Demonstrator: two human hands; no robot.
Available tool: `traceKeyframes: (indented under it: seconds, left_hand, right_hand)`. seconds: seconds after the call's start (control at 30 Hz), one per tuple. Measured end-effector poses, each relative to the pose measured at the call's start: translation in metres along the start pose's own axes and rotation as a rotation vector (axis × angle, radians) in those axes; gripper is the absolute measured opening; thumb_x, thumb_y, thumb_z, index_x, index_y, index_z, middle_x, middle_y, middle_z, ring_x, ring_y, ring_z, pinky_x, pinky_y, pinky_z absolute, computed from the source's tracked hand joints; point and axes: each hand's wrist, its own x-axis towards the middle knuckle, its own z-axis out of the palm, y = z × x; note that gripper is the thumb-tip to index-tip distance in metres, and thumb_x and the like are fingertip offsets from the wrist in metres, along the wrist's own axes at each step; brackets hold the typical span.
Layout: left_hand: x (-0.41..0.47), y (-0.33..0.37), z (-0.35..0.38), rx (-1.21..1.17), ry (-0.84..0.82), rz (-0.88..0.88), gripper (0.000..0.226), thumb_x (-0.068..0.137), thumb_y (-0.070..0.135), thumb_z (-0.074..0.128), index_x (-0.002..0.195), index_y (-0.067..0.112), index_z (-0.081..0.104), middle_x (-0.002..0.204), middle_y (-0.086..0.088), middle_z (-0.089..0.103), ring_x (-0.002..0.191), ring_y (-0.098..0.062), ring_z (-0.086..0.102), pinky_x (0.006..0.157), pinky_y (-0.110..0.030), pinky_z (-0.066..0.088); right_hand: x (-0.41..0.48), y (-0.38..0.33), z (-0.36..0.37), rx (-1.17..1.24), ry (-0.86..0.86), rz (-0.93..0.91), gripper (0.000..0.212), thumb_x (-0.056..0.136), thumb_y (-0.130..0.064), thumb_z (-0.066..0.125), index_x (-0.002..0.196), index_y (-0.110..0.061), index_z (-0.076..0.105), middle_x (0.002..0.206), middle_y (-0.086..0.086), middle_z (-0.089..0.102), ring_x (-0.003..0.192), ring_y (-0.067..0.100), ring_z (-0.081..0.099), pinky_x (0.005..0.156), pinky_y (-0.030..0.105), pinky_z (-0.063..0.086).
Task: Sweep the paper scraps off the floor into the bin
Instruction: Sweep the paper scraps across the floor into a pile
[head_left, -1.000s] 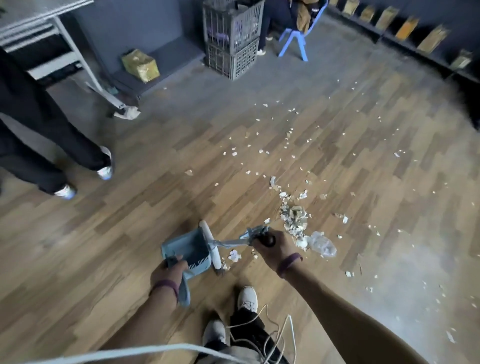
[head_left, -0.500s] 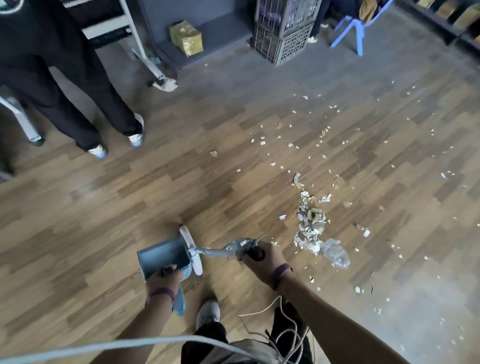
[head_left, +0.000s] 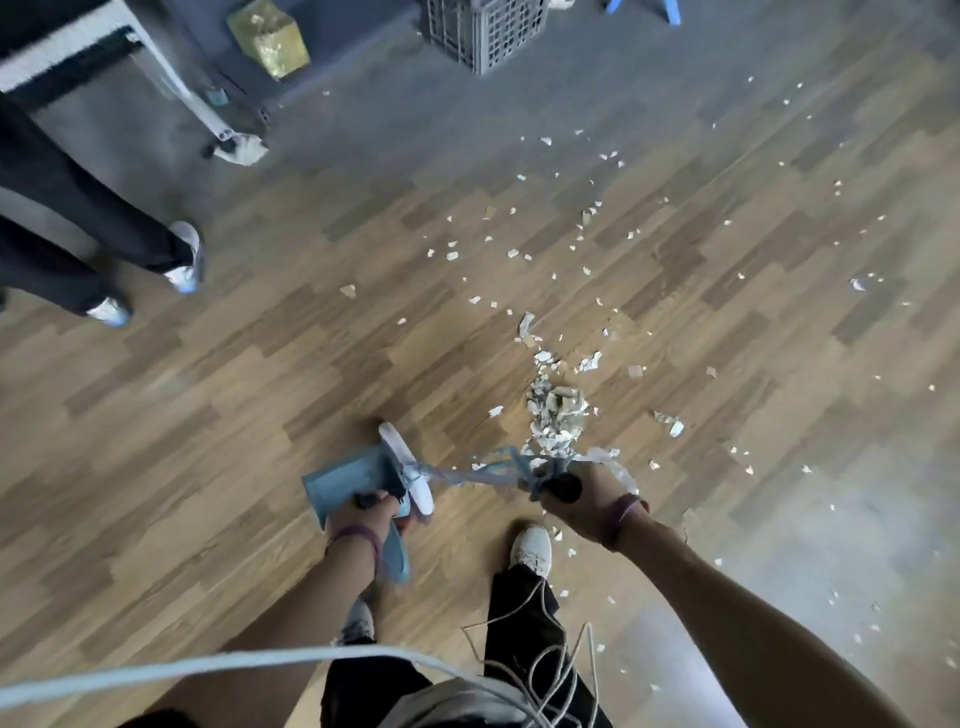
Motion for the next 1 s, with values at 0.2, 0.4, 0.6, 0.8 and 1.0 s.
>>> traceKeyframes:
  seconds: [0.2, 0.4, 0.6, 0.8, 1.0]
  left_hand:
    - [-0.114, 0.074, 0.137, -0.219, -0.159, -0.058, 0.008, 0.081, -0.003, 0.056, 0.077, 0.003, 0.053, 0.066, -0.014, 0.062, 0.039, -0.017, 0.061, 0.046, -0.026, 0.053]
    - [-0.14, 0.105, 0.237, -0.166, -0.377, -0.045, 0.014, 0.084, -0.004, 0.054, 0.092, 0.008, 0.052, 0.09, -0.018, 0.059, 0.041, -0.016, 0.061, 0.04, -0.022, 0.05]
    - [-0.142, 0.12, 0.269, -0.183, -0.413, -0.036, 0.013, 0.09, -0.001, 0.047, 0.078, 0.002, 0.051, 0.092, -0.016, 0.055, 0.042, -0.016, 0.062, 0.036, -0.019, 0.048]
    - [-0.144, 0.145, 0.243, -0.168, -0.42, -0.116, 0.024, 0.097, 0.011, 0.042, 0.074, 0.005, 0.045, 0.065, -0.01, 0.059, 0.04, -0.013, 0.062, 0.049, -0.021, 0.053]
    - [-0.144, 0.186, 0.204, 0.15, -0.389, 0.13, 0.009, 0.086, -0.008, 0.049, 0.082, -0.002, 0.053, 0.062, -0.02, 0.055, 0.027, -0.019, 0.054, 0.031, -0.019, 0.043]
  right_hand:
    - [-0.016, 0.087, -0.112, -0.006, 0.136, 0.127, 0.029, 0.083, -0.021, 0.068, 0.065, -0.034, 0.048, 0.063, -0.015, 0.049, 0.068, 0.015, 0.054, 0.049, 0.009, 0.032]
    - [-0.043, 0.151, -0.185, 0.003, 0.232, 0.211, 0.005, 0.083, -0.022, 0.067, 0.083, -0.026, 0.066, 0.069, -0.007, 0.057, 0.066, 0.014, 0.054, 0.049, 0.008, 0.034]
    - [-0.049, 0.17, -0.178, 0.025, 0.297, 0.267, 0.002, 0.085, -0.021, 0.065, 0.084, -0.022, 0.064, 0.078, -0.001, 0.059, 0.075, 0.019, 0.055, 0.059, 0.02, 0.035]
    - [-0.04, 0.154, -0.156, 0.267, 0.438, 0.3, 0.013, 0.082, -0.029, 0.068, 0.078, -0.018, 0.064, 0.073, 0.005, 0.062, 0.071, 0.024, 0.058, 0.061, 0.026, 0.042]
    - [-0.037, 0.106, -0.154, 0.533, 0.704, 0.351, 0.019, 0.082, -0.025, 0.068, 0.082, -0.006, 0.067, 0.073, 0.011, 0.068, 0.066, 0.027, 0.06, 0.066, 0.033, 0.052]
